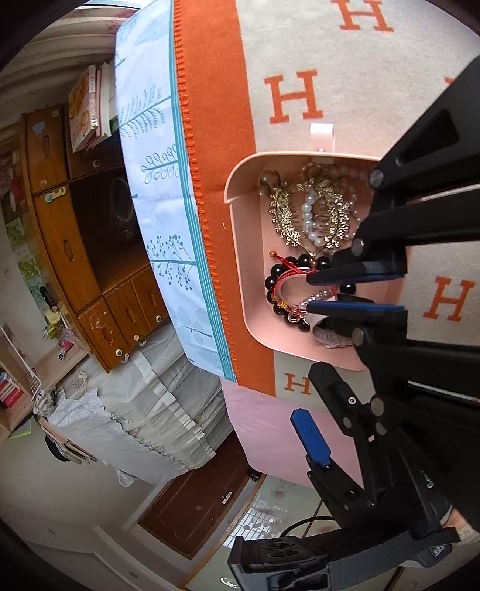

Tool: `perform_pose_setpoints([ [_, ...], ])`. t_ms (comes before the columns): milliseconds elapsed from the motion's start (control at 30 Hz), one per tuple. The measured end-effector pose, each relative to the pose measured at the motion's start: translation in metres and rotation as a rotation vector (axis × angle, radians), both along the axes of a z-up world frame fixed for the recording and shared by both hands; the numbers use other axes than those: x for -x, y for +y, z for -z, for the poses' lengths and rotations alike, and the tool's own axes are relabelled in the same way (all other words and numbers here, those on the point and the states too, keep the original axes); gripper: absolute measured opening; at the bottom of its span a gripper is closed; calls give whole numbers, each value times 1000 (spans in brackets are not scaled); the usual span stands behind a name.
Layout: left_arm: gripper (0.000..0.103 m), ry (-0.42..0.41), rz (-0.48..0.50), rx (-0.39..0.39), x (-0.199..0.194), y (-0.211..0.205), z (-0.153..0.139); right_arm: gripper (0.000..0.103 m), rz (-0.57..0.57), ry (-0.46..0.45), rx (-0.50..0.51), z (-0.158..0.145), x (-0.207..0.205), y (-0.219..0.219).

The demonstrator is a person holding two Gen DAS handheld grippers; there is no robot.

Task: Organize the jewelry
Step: 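Lower the brooch and safety pin into the pink tray and open both tools, then grasp the blue flower earring with the left tool while the right tool grasps the other flower earring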

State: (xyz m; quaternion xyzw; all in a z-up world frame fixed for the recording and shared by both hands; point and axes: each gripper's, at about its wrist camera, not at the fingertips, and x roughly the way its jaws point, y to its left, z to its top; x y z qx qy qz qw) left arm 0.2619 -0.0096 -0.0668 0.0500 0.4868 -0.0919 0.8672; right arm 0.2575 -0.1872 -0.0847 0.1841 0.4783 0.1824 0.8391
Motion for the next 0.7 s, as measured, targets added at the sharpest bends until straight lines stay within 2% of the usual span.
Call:
perform_pose_setpoints([
  [367, 82, -56, -24, 14, 72, 29, -42, 9, -97, -137, 150, -50, 88, 10],
  [533, 86, -75, -28, 8, 108, 44, -47, 9, -127, -174, 181, -53, 131, 10],
  [700, 89, -90, -29, -19, 139, 59, -36, 9, -206, -189, 244, -38, 169, 16],
])
